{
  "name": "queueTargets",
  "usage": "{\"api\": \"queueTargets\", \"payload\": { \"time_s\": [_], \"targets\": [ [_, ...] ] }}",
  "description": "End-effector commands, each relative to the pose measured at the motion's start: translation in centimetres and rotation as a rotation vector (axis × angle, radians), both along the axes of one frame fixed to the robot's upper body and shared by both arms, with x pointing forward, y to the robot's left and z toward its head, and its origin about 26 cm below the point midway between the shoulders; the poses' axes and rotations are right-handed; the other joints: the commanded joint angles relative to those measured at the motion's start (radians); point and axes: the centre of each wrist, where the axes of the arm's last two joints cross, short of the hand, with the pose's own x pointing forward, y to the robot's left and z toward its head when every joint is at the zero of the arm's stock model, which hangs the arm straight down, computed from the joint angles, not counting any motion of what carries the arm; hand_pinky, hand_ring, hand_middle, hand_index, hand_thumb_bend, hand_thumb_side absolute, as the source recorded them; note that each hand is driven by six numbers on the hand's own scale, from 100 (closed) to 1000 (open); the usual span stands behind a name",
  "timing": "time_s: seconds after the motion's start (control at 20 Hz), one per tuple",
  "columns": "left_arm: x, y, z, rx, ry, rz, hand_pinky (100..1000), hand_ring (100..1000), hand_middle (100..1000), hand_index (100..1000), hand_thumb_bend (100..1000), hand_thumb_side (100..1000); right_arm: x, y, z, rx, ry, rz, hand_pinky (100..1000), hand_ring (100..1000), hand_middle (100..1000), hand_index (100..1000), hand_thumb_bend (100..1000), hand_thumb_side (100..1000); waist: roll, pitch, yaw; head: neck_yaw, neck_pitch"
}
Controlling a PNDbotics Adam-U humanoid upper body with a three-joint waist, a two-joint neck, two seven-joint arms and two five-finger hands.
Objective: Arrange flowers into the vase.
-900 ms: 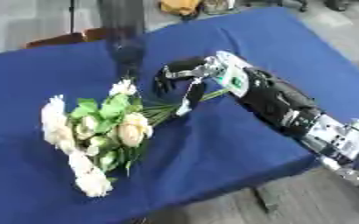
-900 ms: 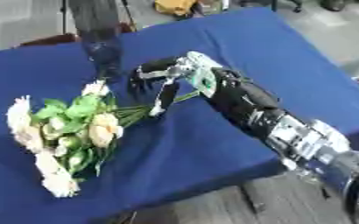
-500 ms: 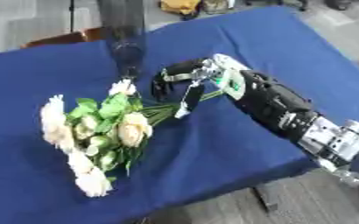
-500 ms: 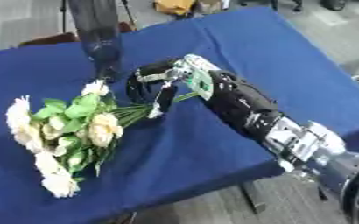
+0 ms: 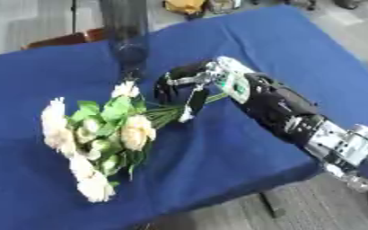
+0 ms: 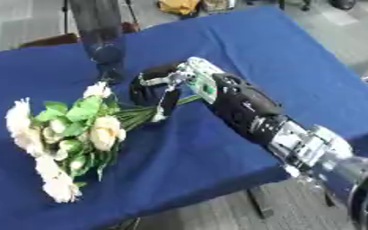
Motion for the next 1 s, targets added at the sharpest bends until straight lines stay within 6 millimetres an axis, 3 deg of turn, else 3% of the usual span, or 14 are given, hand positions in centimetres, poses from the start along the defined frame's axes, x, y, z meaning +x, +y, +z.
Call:
{"api": "queueTargets", "payload": {
  "time_s": [0.05,0.9,0.95,1.0],
  "targets": [
    [-0.06,0.32,0.75,0.008,-0.025,0.003,531,551,609,818,310,960,0.35,-0.23,1.29,-0.292,0.087,0.355,534,618,764,660,523,362,0.016,0.003,0.003,-0.001,0.005],
    [-0.04,0.31,0.83,0.008,-0.028,0.003,531,551,610,818,308,961,0.45,-0.04,0.61,-0.317,0.103,0.348,530,613,763,656,519,359,0.020,0.007,0.006,-0.002,0.005],
    [-0.04,0.30,0.83,0.007,-0.028,0.002,531,551,610,819,307,962,0.45,0.00,0.61,-0.318,0.103,0.349,524,605,770,650,444,411,0.020,0.008,0.006,-0.002,0.005],
    [-0.03,0.27,0.85,0.007,-0.029,0.002,531,551,610,819,307,962,0.46,0.19,0.65,-0.326,0.100,0.353,524,605,770,650,444,411,0.021,0.010,0.007,-0.001,0.005]
  ]
}}
